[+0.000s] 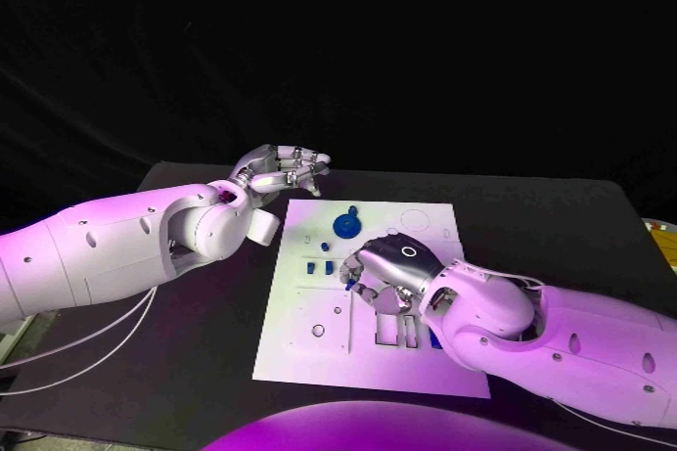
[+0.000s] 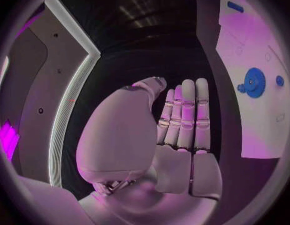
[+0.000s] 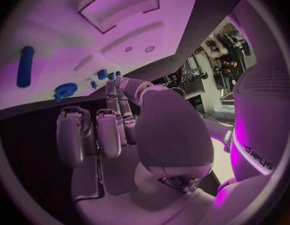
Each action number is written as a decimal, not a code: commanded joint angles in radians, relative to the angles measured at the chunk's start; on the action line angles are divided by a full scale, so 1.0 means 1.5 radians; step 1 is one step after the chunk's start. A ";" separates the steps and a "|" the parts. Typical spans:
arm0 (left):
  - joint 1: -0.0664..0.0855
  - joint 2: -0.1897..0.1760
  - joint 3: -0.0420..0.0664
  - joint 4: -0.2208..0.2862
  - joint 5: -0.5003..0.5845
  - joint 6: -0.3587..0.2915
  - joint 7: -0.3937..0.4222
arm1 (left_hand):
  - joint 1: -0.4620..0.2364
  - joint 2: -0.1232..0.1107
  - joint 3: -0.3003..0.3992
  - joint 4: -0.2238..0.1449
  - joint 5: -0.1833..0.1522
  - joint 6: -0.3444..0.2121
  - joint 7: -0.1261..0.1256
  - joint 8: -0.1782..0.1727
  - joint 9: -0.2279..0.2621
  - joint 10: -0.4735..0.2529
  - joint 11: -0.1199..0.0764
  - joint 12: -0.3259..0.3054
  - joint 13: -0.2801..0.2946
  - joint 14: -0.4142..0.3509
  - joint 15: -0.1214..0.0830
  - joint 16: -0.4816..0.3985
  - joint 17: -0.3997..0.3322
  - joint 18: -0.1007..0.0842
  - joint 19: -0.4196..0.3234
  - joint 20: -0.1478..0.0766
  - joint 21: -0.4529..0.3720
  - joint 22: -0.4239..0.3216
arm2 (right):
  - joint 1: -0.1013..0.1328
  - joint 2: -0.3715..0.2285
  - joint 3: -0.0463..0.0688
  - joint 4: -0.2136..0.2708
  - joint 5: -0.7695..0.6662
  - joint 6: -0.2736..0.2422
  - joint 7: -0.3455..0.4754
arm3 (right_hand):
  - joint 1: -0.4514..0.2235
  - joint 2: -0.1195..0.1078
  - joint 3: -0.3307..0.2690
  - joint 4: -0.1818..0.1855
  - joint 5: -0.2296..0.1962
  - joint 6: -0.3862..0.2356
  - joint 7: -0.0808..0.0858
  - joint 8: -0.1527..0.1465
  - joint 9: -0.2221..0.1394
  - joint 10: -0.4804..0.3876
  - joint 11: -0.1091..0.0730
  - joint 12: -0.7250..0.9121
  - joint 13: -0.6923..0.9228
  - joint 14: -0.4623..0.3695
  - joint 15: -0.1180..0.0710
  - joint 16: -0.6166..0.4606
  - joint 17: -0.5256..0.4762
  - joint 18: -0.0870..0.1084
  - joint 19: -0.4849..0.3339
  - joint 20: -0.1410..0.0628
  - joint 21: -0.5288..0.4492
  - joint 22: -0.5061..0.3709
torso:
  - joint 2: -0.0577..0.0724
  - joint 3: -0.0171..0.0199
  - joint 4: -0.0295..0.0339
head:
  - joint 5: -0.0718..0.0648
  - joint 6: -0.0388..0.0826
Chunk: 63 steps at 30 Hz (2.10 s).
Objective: Assemble the parts on the task board
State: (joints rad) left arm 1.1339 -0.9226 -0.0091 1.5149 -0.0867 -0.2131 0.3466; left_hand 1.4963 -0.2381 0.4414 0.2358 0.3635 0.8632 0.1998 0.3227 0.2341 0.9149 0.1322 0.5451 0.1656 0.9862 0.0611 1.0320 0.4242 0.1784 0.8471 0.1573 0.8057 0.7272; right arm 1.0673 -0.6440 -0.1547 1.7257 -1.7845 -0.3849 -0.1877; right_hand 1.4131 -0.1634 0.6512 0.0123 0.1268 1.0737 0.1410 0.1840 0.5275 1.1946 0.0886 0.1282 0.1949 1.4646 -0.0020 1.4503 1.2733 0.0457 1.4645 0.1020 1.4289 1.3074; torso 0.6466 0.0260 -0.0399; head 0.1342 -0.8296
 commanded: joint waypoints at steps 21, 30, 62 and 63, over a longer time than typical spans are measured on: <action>0.001 0.009 0.001 -0.002 0.007 0.016 0.001 | 0.000 0.002 -0.005 -0.001 0.001 -0.006 0.001 -0.002 -0.001 -0.005 0.001 0.004 0.001 -0.004 0.002 -0.003 -0.001 0.002 0.003 0.003 -0.005 -0.002 | -0.036 0.039 -0.004 -0.040 -0.012 0.005 0.007 | -0.011 0.000 0.004 -0.001 0.000 0.002 0.001 0.001 0.001 0.013 -0.011 0.000 0.000 0.031 -0.002 -0.001 -0.002 -0.008 0.023 -0.003 0.001 0.133 | 0.000 0.0006 -0.0015 | 0.022 -0.019; 0.001 0.009 0.001 -0.003 0.007 0.017 -0.001 | 0.000 0.002 -0.005 -0.001 0.001 -0.006 0.001 -0.002 -0.001 -0.005 0.001 0.004 0.001 -0.004 0.002 -0.003 -0.001 0.002 0.003 0.003 -0.005 -0.002 | -0.037 0.040 -0.004 -0.045 -0.008 0.020 0.011 | -0.013 0.000 0.004 -0.001 0.000 0.001 0.001 0.001 0.001 0.013 -0.011 0.000 -0.001 0.031 -0.002 -0.001 -0.002 -0.008 0.023 -0.003 0.000 0.133 | 0.001 0.0006 -0.0011 | 0.023 -0.021; 0.001 0.008 0.001 -0.007 0.007 0.018 -0.002 | -0.001 0.003 -0.006 -0.001 0.001 -0.007 0.001 -0.002 -0.001 -0.007 0.002 0.006 0.002 -0.005 0.003 -0.003 -0.001 0.002 0.003 0.003 -0.006 -0.003 | -0.039 0.044 -0.006 -0.044 -0.011 0.043 0.009 | -0.016 0.000 0.003 -0.002 -0.001 0.001 0.001 0.001 0.002 0.013 -0.011 -0.001 -0.001 0.031 -0.002 -0.001 -0.003 -0.008 0.023 -0.002 0.000 0.133 | 0.001 0.0005 -0.0013 | 0.026 -0.024; 0.001 0.008 0.001 -0.007 0.007 0.018 -0.002 | -0.001 0.003 -0.006 -0.001 0.001 -0.007 0.001 -0.002 -0.001 -0.007 0.002 0.006 0.002 -0.005 0.003 -0.003 -0.001 0.002 0.003 0.003 -0.006 -0.003 | -0.039 0.045 -0.006 -0.044 -0.012 0.047 0.006 | -0.019 0.000 0.003 -0.002 -0.002 0.001 0.001 0.002 0.002 0.014 -0.011 -0.002 -0.001 0.030 -0.002 -0.001 -0.004 -0.008 0.022 -0.002 0.000 0.133 | 0.001 0.0005 -0.0013 | 0.026 -0.024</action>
State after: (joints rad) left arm 1.1341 -0.9116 -0.0091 1.5026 -0.0817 -0.2009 0.3381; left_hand 1.4963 -0.2381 0.4387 0.2331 0.3635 0.8597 0.2033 0.3227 0.2344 0.9113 0.1359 0.5518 0.1671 0.9825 0.0647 1.0320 0.4234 0.1784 0.8470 0.1573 0.8021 0.7243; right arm 1.0097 -0.5797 -0.1627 1.6575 -1.7884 -0.3437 -0.1748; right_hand 1.3932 -0.1702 0.6508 0.0125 0.1239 1.0720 0.1430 0.1795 0.5293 1.2101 0.0823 0.1271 0.1934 1.4646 -0.0020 1.4503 1.2692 0.0457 1.4644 0.1021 1.4288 1.3077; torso 0.6467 0.0267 -0.0418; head 0.1731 -0.8652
